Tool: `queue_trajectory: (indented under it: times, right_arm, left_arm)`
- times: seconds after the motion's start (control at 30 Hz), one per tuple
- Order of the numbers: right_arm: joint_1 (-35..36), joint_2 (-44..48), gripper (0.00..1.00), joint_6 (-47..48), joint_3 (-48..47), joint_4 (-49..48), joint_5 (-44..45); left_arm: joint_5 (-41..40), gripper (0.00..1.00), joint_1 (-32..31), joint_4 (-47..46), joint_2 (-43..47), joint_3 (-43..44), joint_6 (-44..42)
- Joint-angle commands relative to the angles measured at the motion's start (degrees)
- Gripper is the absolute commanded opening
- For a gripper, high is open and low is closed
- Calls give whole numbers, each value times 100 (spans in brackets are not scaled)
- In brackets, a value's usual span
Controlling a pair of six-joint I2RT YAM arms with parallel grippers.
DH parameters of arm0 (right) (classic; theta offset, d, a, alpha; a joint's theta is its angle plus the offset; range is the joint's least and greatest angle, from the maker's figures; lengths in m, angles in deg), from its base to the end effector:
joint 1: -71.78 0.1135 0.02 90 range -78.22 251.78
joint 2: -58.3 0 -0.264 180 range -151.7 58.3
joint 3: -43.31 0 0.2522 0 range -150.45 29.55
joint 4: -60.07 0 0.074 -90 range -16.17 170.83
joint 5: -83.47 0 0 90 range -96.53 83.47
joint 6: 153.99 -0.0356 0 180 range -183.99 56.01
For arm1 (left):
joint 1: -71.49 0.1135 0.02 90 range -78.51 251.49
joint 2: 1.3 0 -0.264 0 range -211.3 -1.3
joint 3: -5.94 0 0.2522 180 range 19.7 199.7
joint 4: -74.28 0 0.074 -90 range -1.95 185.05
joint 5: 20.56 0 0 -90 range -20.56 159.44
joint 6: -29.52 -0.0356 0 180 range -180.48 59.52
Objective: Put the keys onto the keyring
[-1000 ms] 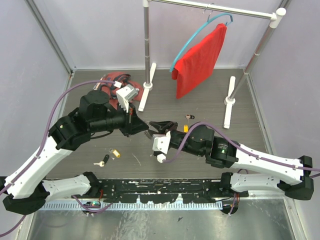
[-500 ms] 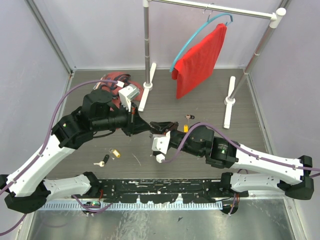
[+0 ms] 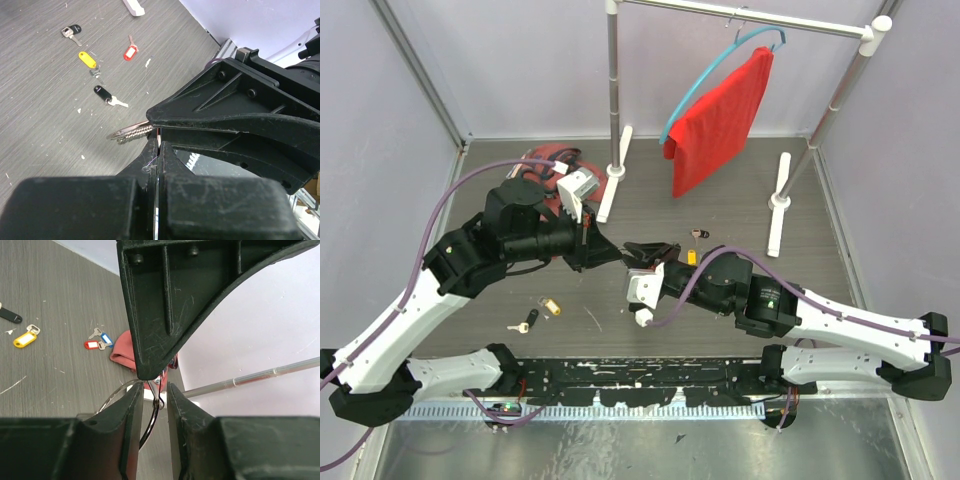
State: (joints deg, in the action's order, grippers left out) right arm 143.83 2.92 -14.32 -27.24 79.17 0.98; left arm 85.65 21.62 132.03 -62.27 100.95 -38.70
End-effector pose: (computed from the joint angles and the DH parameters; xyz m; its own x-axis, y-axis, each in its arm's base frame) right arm 0.0730 0.2102 0.3893 0.6747 -0.3697 -0.6388 -0.6005 0.2283 -0.7663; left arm 0.1213 -0.1593 0.4420 -0.5742 0.1284 -0.8086 0.7386 0.5073 -0.4440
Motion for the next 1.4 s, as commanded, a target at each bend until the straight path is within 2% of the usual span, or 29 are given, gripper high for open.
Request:
queue_trajectory:
  times: [0.0,0.33,0.4,0.57,0.7,0.77,0.93,1.1,1.37]
  right_arm:
    - [37,155,30,96,-279,-162,111]
    - [32,130,21,106,-293,-120,128]
    - [30,130,18,111,-312,-93,129]
    - [37,39,2,90,-502,200,111]
    - [37,63,1,79,-516,176,110]
    - [37,71,1,76,-540,189,123]
    - [37,80,1,119,-563,295,212]
    - [37,115,1,121,-596,478,187]
    - [29,212,1,153,-538,743,252]
  left_arm:
    - [168,0,22,-166,-3,249,28]
    - [184,0,22,-138,-12,285,28]
    - [185,0,30,-128,-14,286,29]
    - [185,0,29,-148,-20,292,28]
    - [233,0,22,-146,-42,301,15]
    - [249,6,28,-159,-35,299,15]
    - [199,31,27,-172,67,260,-36]
    - [-134,39,22,25,207,289,-141]
    - [-790,45,84,531,280,147,-219]
